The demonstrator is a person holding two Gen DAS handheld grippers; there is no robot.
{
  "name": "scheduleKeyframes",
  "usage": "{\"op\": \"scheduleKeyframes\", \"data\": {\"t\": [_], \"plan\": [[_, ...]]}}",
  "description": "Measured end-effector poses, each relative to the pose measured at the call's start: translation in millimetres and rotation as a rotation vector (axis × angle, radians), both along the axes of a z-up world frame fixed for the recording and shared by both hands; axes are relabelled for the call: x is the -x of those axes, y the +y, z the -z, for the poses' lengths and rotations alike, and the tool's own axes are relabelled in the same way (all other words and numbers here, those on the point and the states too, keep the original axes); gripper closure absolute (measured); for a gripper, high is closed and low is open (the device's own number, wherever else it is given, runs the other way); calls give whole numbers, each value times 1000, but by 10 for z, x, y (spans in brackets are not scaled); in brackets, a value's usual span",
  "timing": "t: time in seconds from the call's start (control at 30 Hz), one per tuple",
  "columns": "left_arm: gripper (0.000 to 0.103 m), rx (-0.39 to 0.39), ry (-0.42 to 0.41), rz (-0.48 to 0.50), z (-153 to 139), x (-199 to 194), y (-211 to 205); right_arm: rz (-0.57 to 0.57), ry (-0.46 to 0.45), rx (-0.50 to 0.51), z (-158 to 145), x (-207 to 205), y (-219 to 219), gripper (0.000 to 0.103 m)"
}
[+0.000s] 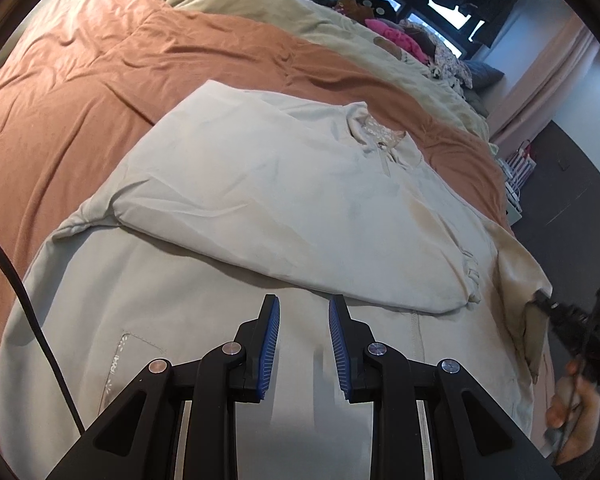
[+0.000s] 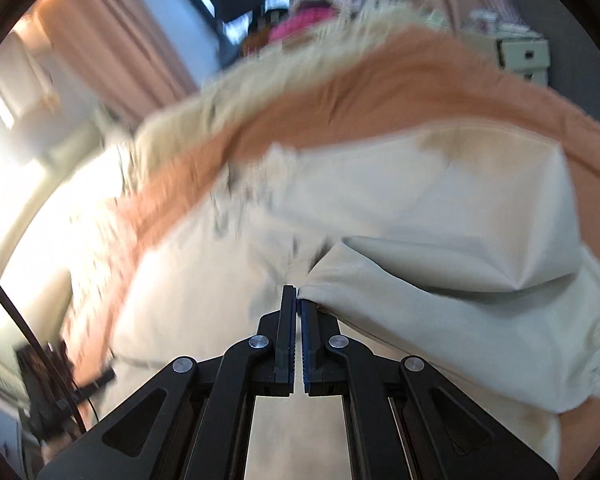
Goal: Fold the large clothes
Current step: 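Lift the other sleeve with the right tool and carry it over the body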
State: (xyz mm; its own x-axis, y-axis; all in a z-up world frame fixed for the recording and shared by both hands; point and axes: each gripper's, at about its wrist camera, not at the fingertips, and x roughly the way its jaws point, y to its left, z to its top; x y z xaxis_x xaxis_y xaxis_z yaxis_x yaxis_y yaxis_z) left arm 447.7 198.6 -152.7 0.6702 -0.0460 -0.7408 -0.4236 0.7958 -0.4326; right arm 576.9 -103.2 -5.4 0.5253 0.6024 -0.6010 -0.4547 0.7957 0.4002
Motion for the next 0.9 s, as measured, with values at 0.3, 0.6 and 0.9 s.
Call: {"op": "scheduleKeyframes", "data": {"t": [0.3,0.6,0.9], "plan": [[76,23,-16,1,-37,20,52,91,184,-115,116,-54,-256,64],[76,-13,-23,8,-84,26,19,439,209,-348,298,481,-1578,26],[76,-37,-13,7,-78,-6,11,656,329,-417,868,354,-2101,43]]}}
